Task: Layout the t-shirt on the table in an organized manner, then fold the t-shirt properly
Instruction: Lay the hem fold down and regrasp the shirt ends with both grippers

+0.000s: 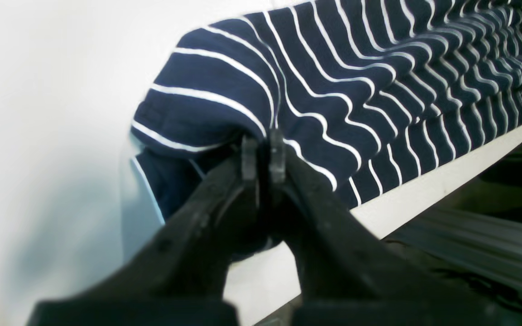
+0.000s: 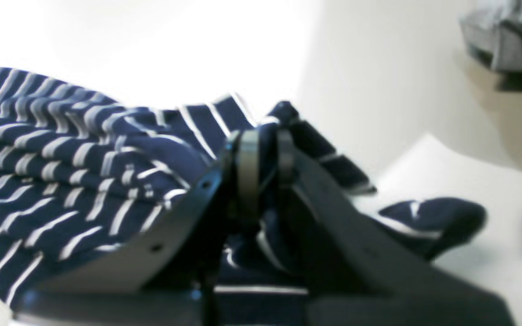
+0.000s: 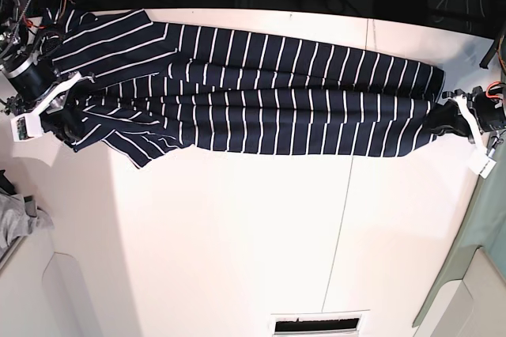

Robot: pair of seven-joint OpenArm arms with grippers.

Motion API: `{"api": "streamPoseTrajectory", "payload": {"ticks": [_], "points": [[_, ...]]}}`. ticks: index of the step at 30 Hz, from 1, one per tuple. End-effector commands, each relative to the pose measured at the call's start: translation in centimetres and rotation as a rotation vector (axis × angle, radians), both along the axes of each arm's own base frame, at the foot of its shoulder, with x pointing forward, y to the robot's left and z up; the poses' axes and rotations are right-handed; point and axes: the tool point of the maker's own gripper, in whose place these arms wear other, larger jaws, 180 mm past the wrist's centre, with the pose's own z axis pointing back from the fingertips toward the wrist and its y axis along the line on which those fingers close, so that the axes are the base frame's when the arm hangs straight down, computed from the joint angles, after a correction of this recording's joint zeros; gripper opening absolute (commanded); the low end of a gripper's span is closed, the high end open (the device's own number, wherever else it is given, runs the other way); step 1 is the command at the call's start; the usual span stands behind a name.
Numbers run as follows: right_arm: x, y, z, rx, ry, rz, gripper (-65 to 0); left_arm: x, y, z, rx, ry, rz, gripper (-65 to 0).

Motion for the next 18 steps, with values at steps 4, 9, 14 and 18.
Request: {"api": "streamPoseTrajectory", "payload": {"ticks": [4,9,14,18], "points": [[-1.1,-1.1,0.2,-0.009,0.001,-0.016,-65.0,0.8,0.4,1.4,0.004,-0.043,-0.006,-65.0],[-0.9,-1.0,0.2,-0.007,-0.004,-0.017,-65.0,0.9,0.5,1.4,0.007,-0.045,-0.006,-59.7],[-0.9,-1.0,0.2,-0.007,-0.003,-0.017,-65.0,1.2,0.5,1.6,0.008,-0.059,-0.003,-22.1],[-1.0,-1.0,0.2,-0.008,-0.002,-0.017,-65.0,1.9,1.1,1.7,0.05,-0.104,0.003,-21.1]]}}
